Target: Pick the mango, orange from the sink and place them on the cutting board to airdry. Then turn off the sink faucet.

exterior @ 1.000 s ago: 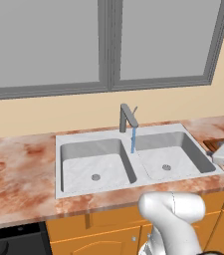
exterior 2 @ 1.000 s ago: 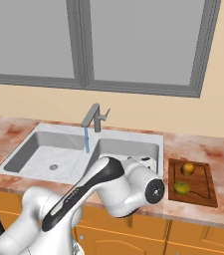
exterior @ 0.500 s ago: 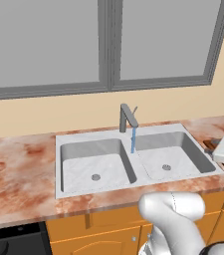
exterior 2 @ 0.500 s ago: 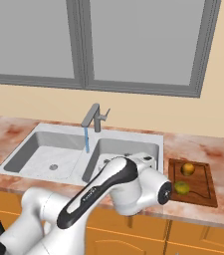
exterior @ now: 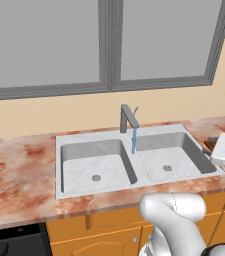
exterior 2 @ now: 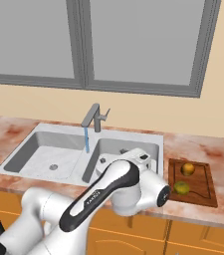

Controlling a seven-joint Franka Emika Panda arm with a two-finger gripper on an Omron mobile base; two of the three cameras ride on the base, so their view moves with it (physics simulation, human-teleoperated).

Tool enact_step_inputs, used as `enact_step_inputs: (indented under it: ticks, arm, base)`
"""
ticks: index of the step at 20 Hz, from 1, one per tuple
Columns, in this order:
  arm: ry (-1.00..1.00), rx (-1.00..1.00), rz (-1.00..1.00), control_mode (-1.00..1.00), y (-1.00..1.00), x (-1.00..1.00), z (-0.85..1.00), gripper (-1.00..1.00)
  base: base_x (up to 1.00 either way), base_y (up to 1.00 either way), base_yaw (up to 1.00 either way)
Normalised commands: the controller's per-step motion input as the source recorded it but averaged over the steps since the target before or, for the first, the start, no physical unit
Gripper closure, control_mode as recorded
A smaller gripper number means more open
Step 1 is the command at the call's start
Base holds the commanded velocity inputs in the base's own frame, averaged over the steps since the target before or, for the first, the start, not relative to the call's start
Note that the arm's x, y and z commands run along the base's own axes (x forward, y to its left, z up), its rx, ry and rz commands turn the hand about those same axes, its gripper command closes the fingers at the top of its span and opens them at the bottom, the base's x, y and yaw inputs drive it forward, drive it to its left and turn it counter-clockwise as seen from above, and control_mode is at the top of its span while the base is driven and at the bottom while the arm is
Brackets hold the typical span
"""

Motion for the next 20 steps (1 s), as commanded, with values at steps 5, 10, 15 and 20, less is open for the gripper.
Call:
enact_step_inputs:
  ticks: [5,10,15,20]
  arm:
    - [-0.01,0.02,0.00,-1.00,0.35,0.18,0.02,-1.00]
    - [0.00,0.00,0.05,-1.00,0.19,0.20,0.08,-1.00]
    - [-0.03,0.00,0.15,-1.00,0.07,0.20,0.03,-1.00]
    - [-0.06,0.00,0.19,-1.00,0.04,0.24,0.00,-1.00]
  base:
    - [0.00,0.00,0.00]
    - [0.00,0.00,0.00]
    - [0.00,0.00,0.00]
    - [0.00,0.00,0.00]
